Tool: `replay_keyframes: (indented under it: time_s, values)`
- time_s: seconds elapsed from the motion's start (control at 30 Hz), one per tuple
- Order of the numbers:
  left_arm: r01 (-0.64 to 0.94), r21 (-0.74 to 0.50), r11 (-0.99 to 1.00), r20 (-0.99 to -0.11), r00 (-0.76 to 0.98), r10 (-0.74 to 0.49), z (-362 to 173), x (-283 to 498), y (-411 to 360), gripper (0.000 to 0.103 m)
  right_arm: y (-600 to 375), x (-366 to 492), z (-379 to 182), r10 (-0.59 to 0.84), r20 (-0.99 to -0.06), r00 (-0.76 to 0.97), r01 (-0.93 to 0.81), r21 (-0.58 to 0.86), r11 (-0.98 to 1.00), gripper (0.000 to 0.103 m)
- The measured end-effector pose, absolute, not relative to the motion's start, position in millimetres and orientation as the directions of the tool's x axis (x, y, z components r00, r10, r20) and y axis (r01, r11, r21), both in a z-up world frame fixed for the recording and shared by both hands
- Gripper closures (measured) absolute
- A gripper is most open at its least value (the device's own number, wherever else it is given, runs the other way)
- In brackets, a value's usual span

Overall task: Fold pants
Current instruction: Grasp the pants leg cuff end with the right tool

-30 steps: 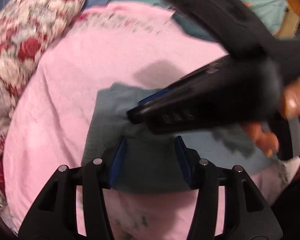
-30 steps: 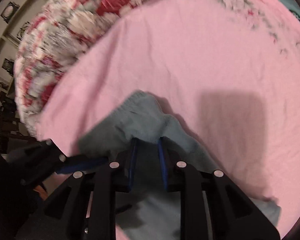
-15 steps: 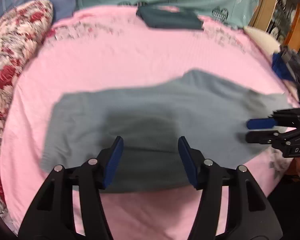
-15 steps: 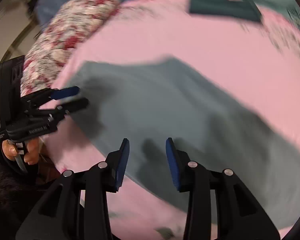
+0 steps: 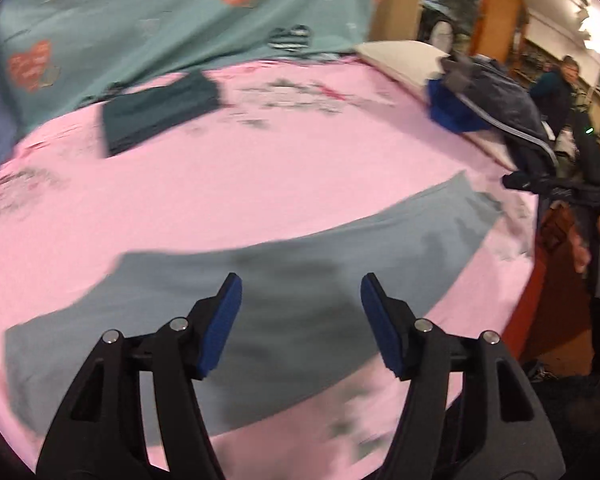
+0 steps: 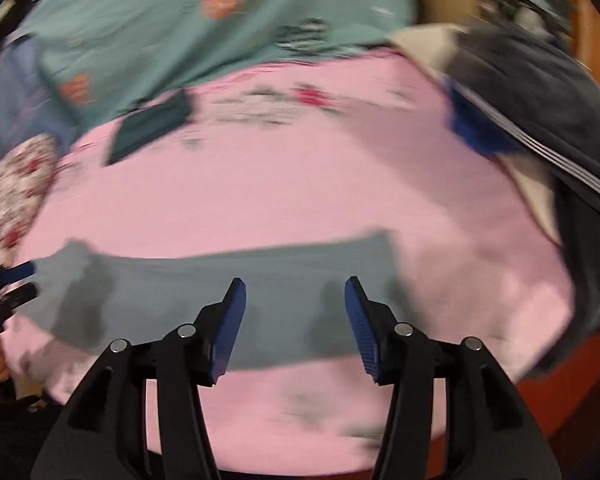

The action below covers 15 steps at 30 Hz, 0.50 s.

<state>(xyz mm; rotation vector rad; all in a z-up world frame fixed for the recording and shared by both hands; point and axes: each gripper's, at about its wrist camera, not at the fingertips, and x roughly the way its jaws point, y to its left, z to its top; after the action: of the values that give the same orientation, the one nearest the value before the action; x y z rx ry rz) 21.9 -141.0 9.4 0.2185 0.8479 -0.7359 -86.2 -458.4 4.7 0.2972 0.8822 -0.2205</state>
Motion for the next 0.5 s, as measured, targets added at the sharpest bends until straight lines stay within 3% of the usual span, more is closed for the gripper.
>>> replay_keyframes:
  time_s: [0.17,0.43,0.47,0.5]
  values:
    - [0.729,-0.116,0.675,-0.781,0.353,-0.515,-23,16,-264,0.04,-524,-106,-42,0.082,-0.78,0.62,0.348,0.368,0.862,0.05]
    - [0.723,-0.104,0.683,-0.845,0.298,-0.444,-69,17,-342,0.042,-534,-78,-67,0.167,-0.819,0.549,0.301,0.38,0.875,0.05]
    - [0.724,-0.091,0.684,-0.845,0.308,-0.437,-70,17,-344,0.042,-535,-73,-72,0.183,-0.828,0.53,0.296,0.383,0.875,0.058]
    - [0.722,-0.083,0.687,-0.844,0.315,-0.433,-70,17,-346,0.042,-534,-72,-74,0.181,-0.832,0.524,0.292,0.375,0.88,0.079]
